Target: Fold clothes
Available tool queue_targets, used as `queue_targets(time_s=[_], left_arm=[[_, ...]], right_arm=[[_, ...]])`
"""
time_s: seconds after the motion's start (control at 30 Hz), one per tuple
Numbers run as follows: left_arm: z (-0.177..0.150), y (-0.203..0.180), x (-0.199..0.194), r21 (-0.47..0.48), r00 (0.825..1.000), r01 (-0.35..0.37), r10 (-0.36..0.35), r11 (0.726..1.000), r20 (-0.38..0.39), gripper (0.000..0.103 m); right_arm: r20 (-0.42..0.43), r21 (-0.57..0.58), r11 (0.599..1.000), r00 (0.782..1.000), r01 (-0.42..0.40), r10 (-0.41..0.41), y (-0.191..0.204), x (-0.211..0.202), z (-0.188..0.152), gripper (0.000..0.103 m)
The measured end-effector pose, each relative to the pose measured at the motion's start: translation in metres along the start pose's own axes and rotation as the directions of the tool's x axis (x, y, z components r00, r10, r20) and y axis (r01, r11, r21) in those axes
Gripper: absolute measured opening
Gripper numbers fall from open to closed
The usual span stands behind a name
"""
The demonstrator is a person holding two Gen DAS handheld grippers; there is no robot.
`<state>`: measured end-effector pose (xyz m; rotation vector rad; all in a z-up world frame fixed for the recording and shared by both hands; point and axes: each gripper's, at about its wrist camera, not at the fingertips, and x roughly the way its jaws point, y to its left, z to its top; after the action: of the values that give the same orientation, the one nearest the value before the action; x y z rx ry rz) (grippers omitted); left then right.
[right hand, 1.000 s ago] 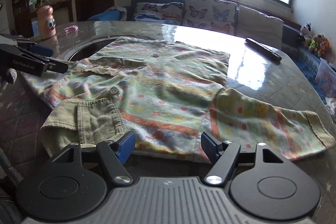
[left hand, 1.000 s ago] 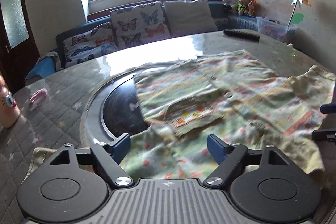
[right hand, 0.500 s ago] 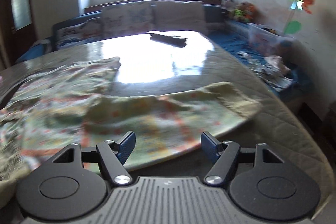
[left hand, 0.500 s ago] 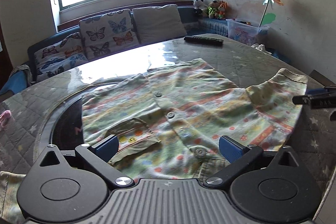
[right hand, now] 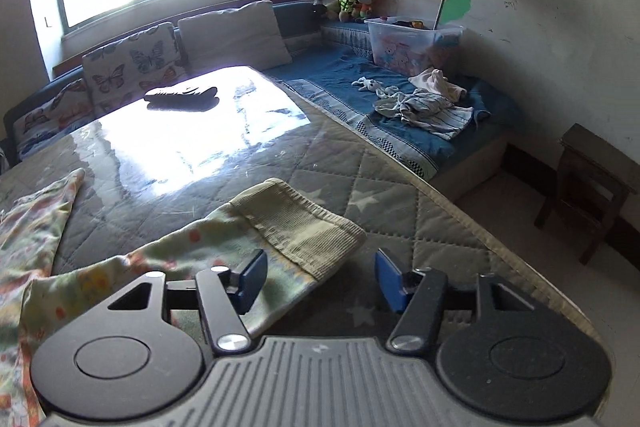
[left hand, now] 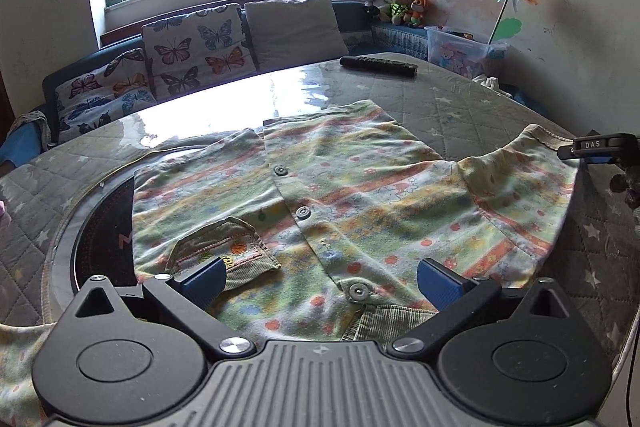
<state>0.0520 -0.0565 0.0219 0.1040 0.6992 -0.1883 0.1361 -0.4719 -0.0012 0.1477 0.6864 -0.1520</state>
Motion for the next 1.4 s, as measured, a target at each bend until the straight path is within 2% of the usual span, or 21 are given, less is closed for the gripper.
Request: queue_targets(time_s=[0.07, 0.13, 0.17, 0.23, 0.33, 0.5, 0.63, 0.77, 1.03, 1.17, 1.2, 1.4], left_arm=[[0.000, 0.000, 0.001, -0.001, 1.000, 0.002, -0.002, 1.000, -0.003, 0.103], [0.000, -0.001, 0.002, -0.001, 1.000, 0.003, -0.003, 1.000, -0.005, 0.103], [0.000, -0.001, 0.002, -0.001, 1.000, 0.003, -0.003, 1.000, -0.006, 0.103], [-0.001, 0.000, 0.002, -0.003, 1.000, 0.002, -0.002, 1.000, -0.007, 0.103], [-0.002, 0.001, 0.000, -0.004, 1.000, -0.002, 0.002, 1.000, -0.006, 0.103], [-0.003, 0.006, -0.001, -0.013, 1.000, -0.012, 0.012, 1.000, -0.005, 0.103], [-0.005, 0.011, -0.003, -0.024, 1.000, -0.022, 0.022, 0.999, -0.004, 0.103], [-0.009, 0.017, -0.006, -0.040, 0.999, -0.033, 0.033, 0.999, -0.004, 0.103], [-0.020, 0.030, -0.019, -0.074, 0.999, -0.051, 0.053, 0.996, 0.014, 0.103], [-0.025, 0.038, -0.026, -0.097, 0.997, -0.066, 0.069, 0.993, 0.021, 0.103], [-0.027, 0.041, -0.028, -0.103, 0.997, -0.072, 0.075, 0.992, 0.022, 0.103], [-0.034, 0.060, -0.037, -0.144, 0.993, -0.112, 0.118, 0.983, 0.028, 0.103]], right_arm=[[0.003, -0.003, 1.000, 1.000, 0.002, -0.002, 0.001, 0.002, 0.000, 0.053], [0.006, -0.012, 1.000, 1.000, 0.015, -0.015, 0.004, 0.004, 0.001, 0.039], [0.008, -0.011, 1.000, 1.000, 0.016, -0.016, 0.004, 0.004, 0.002, 0.035], [0.013, 0.009, 1.000, 1.000, -0.005, 0.005, 0.003, 0.002, 0.003, 0.018], [0.033, 0.023, 1.000, 0.999, -0.020, 0.019, 0.004, -0.004, 0.005, 0.005], [0.095, 0.006, 0.996, 0.992, -0.089, 0.088, 0.015, -0.031, 0.012, 0.004], [0.141, -0.029, 0.981, 0.971, -0.190, 0.192, 0.034, -0.060, 0.023, 0.004], [0.176, -0.085, 0.952, 0.936, -0.293, 0.304, 0.061, -0.087, 0.032, 0.004], [0.180, -0.246, 0.839, 0.828, -0.485, 0.532, 0.131, -0.134, 0.035, 0.004], [0.143, -0.302, 0.777, 0.779, -0.553, 0.610, 0.164, -0.145, 0.029, 0.004], [0.120, -0.325, 0.749, 0.760, -0.578, 0.638, 0.178, -0.147, 0.024, 0.004], [0.004, -0.382, 0.648, 0.700, -0.659, 0.714, 0.228, -0.152, -0.003, 0.004]])
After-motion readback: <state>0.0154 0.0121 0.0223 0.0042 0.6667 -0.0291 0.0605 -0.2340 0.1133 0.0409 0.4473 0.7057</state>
